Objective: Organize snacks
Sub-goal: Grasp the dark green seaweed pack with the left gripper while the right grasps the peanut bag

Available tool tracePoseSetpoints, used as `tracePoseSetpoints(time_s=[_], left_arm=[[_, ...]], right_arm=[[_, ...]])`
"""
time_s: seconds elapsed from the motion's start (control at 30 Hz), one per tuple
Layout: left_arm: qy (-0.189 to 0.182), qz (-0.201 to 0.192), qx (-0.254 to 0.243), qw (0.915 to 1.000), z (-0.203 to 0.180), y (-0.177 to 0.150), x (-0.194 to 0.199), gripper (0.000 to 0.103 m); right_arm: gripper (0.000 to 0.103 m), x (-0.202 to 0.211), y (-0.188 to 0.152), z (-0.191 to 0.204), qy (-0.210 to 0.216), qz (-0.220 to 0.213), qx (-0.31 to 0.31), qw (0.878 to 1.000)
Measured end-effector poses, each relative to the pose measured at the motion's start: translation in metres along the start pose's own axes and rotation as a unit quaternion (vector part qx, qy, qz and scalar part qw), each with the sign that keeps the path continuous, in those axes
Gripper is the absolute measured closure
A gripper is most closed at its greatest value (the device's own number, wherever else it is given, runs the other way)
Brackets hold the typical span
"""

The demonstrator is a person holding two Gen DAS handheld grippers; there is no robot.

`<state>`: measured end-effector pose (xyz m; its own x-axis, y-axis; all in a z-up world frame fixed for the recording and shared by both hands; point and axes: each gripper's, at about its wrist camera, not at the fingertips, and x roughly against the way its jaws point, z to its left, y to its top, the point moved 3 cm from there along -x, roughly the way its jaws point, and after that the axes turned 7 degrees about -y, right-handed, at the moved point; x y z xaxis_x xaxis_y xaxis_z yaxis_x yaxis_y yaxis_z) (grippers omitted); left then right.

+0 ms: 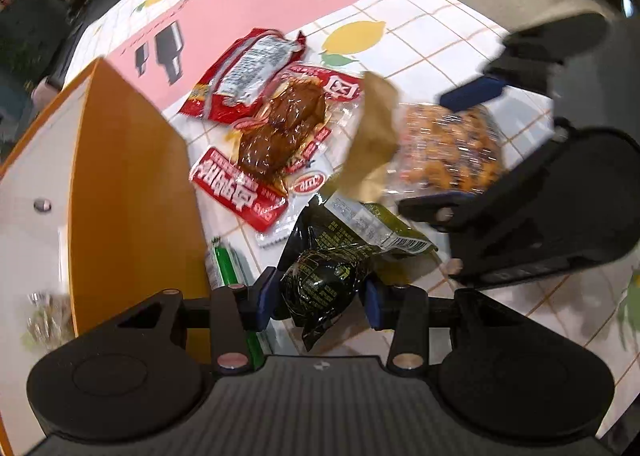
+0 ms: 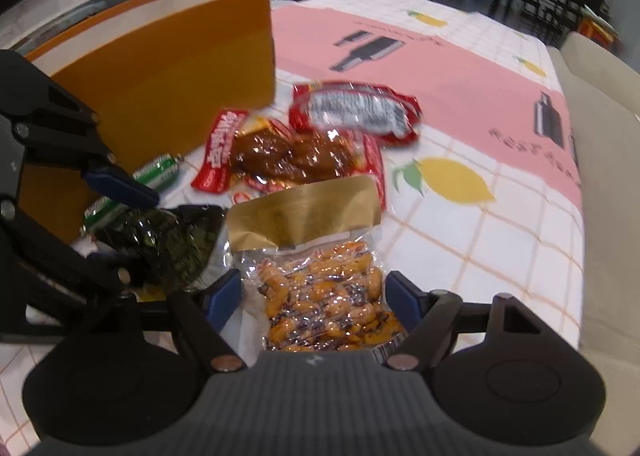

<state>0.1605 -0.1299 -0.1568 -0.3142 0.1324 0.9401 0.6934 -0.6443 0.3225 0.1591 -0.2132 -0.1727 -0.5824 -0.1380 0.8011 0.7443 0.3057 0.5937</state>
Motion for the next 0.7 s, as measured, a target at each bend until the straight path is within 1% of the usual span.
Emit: tracePoseSetpoints(time_s=[0.1,0.27,0.33,0.57,0.7], left_arm=[[-0.004,-0.008,0.026,0.9996,0.000,-0.005,0.003,0.054],[-0.013,-0.026,0.070,0.9971,-0.001,-0.013,0.009,0.055],[-0.024,-0.035,0.086,0.9954,-0.001,-0.019,0.011,0.055],[-0.024,-0.052,0.087,0.9946,-0.004,-0.034,0.017,0.055],[-0.021,-0.060,0.076,0.9951,-0.008,-0.038,0.018,0.054]], right_arm=[[0.028,0.007,-0.008,-0.004,-0.017,0.014,-0.010,1.000],[0.028,0.022,-0.025,-0.008,-0.031,0.045,-0.044,0.998],[0.028,0.028,-0.032,-0.005,-0.033,0.055,-0.048,0.997],[0.026,0.050,-0.055,0.013,-0.026,0.076,-0.041,0.996],[0.022,0.057,-0.062,0.013,-0.015,0.086,-0.065,0.994]])
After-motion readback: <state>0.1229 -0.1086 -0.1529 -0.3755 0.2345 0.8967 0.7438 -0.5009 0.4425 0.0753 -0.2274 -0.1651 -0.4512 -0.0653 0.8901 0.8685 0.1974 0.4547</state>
